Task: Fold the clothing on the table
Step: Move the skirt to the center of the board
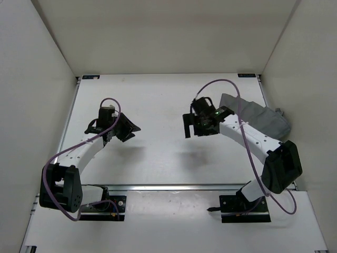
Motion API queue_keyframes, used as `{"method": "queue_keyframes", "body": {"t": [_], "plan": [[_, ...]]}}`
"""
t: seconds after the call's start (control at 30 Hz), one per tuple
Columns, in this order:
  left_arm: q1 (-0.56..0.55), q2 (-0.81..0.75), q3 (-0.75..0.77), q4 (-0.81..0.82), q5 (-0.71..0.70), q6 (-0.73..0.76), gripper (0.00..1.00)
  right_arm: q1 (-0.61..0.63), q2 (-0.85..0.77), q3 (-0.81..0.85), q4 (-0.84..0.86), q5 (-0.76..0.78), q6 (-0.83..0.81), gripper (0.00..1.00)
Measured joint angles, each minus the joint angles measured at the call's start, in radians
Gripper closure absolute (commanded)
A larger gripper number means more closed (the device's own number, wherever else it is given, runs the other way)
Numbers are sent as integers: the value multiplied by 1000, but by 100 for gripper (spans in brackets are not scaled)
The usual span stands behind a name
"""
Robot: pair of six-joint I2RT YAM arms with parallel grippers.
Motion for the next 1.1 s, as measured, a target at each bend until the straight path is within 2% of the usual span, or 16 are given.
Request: {"method": "queue_keyframes", "body": {"t": [0.17,0.23,0.37,0.5,0.57,0.6,0.63,0.67,0.7,0.83,0.9,0.97,1.1], "plan": [[-11,5,0,6,0,-1,44,-270,-36,-11,42,-1,-86,1],[-14,8,0,6,0,-1,44,-441,-45,-14,68,-24,-119,2],[-19,14,0,6,-1,-5,44,-701,13,-14,123,-10,-165,2],[-29,14,0,6,0,-8,44,-806,177,6,141,20,-179,2],[-29,14,0,6,0,-8,45,-816,259,14,143,28,-183,6],[-29,14,0,6,0,-8,45,-816,298,19,141,32,-183,17],[-29,14,0,6,0,-8,44,-816,335,24,139,39,-183,56],[-29,14,0,6,0,-8,44,-816,352,27,138,43,-183,87],[-29,14,0,6,0,-7,44,-810,365,34,131,53,-191,100],[-26,14,0,7,0,-7,44,-780,342,60,121,43,-180,100],[-25,14,0,6,0,-7,44,-730,300,62,122,-18,-184,100],[-16,14,0,6,2,-6,44,-652,254,93,108,-95,-188,100],[51,3,0,2,15,0,44,-448,192,287,99,-237,-192,100]]}}
